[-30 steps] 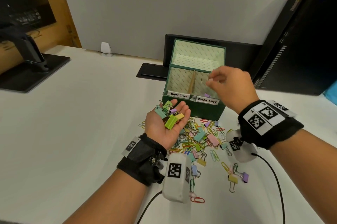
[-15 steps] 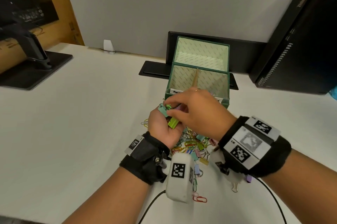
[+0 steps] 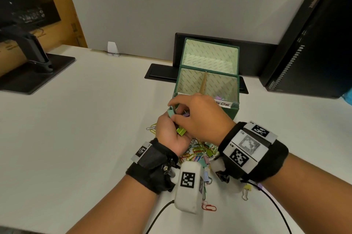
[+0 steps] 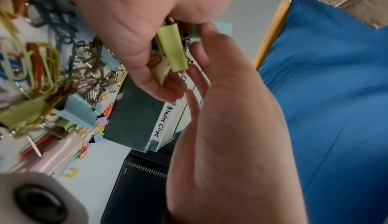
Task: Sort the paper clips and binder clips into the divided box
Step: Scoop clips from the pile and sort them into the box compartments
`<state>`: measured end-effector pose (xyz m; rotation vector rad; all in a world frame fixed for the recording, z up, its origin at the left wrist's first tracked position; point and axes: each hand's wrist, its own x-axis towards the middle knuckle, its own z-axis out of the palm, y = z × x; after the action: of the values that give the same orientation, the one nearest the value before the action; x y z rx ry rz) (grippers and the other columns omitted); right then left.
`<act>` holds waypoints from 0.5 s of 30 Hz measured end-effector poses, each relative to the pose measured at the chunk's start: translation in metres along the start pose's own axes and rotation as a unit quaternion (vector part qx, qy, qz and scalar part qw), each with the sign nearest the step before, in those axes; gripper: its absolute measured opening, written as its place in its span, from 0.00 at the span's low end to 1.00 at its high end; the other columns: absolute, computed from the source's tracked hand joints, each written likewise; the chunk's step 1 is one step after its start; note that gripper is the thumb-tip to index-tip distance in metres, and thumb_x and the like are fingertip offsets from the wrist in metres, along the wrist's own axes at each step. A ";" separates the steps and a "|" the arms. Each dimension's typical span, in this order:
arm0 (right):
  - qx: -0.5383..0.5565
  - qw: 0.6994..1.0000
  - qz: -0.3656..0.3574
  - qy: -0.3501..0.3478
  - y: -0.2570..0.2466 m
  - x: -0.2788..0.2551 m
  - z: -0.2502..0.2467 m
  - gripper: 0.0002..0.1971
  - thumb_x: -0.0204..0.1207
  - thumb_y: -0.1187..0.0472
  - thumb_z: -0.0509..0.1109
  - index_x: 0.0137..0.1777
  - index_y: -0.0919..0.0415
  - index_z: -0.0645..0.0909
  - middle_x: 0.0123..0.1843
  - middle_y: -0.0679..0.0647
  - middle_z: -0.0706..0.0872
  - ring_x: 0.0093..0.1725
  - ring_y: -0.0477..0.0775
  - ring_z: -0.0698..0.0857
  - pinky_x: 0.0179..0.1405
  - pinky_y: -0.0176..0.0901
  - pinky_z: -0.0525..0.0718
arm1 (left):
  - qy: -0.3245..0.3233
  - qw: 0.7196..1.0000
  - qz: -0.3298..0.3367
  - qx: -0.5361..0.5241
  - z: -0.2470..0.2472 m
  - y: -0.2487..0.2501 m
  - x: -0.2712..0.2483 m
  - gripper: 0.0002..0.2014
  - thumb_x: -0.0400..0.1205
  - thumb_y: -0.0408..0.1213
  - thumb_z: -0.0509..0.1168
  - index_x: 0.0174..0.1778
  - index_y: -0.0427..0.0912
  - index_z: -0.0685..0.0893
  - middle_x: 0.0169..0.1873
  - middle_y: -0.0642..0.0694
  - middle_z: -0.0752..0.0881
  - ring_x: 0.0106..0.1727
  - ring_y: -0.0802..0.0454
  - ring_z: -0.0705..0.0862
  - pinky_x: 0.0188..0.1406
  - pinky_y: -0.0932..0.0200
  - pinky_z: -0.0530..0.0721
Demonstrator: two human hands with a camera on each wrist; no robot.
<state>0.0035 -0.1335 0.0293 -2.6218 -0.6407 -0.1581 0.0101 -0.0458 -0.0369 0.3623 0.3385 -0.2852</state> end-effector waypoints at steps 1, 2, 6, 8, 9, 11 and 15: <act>0.037 0.999 0.007 0.009 0.000 0.000 0.000 0.13 0.75 0.51 0.72 0.60 0.43 0.84 0.44 0.42 0.88 0.49 0.47 0.84 0.58 0.52 0.82 | -0.017 1.000 0.002 -0.003 0.000 0.000 -0.001 0.22 0.85 0.36 0.50 0.37 0.40 0.89 0.38 0.42 0.88 0.40 0.48 0.88 0.42 0.53 0.87; 0.071 0.997 0.015 0.016 0.000 0.000 -0.002 0.13 0.75 0.51 0.74 0.59 0.44 0.85 0.42 0.42 0.88 0.46 0.45 0.85 0.56 0.50 0.84 | -0.033 0.999 0.003 -0.004 0.001 0.000 -0.002 0.24 0.85 0.37 0.50 0.36 0.40 0.92 0.41 0.41 0.89 0.42 0.47 0.88 0.45 0.52 0.87; 0.176 0.983 0.044 0.041 -0.003 -0.001 -0.011 0.11 0.76 0.53 0.74 0.58 0.48 0.86 0.41 0.47 0.89 0.42 0.44 0.87 0.50 0.43 0.86 | -0.051 0.999 0.001 -0.003 0.004 0.002 -0.006 0.22 0.86 0.39 0.49 0.51 0.35 0.90 0.49 0.36 0.90 0.50 0.42 0.89 0.49 0.46 0.88; 0.222 0.970 0.058 0.076 0.000 -0.001 -0.019 0.10 0.77 0.54 0.73 0.58 0.49 0.85 0.42 0.48 0.89 0.39 0.43 0.88 0.45 0.39 0.88 | -0.036 0.999 -0.005 -0.006 0.005 0.004 -0.005 0.19 0.87 0.40 0.51 0.59 0.33 0.83 0.52 0.34 0.88 0.54 0.39 0.87 0.55 0.41 0.85; 0.235 0.965 0.064 0.098 0.003 0.001 -0.024 0.09 0.78 0.54 0.72 0.58 0.50 0.85 0.43 0.47 0.89 0.39 0.40 0.87 0.43 0.35 0.87 | -0.031 0.999 -0.011 -0.007 0.006 0.005 -0.004 0.18 0.87 0.41 0.52 0.58 0.33 0.82 0.49 0.34 0.88 0.51 0.39 0.88 0.56 0.41 0.85; 0.205 0.964 0.076 0.149 0.013 0.005 -0.034 0.10 0.79 0.54 0.71 0.59 0.49 0.85 0.44 0.43 0.88 0.43 0.36 0.86 0.44 0.28 0.83 | -0.016 0.999 -0.022 -0.016 0.005 0.007 -0.003 0.18 0.87 0.43 0.52 0.55 0.34 0.82 0.43 0.33 0.88 0.43 0.39 0.89 0.51 0.42 0.88; 0.142 0.954 0.108 0.241 0.041 0.014 -0.051 0.10 0.78 0.52 0.70 0.58 0.48 0.85 0.44 0.39 0.87 0.46 0.36 0.86 0.50 0.32 0.84 | -0.004 0.999 -0.029 -0.020 0.006 0.008 -0.004 0.19 0.88 0.44 0.52 0.54 0.34 0.83 0.42 0.33 0.89 0.40 0.39 0.90 0.45 0.41 0.88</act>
<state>0.0340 -0.1827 0.0627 -2.2307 -0.1870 -0.5720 0.0104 -0.0403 -0.0275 0.3131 0.3474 -0.3356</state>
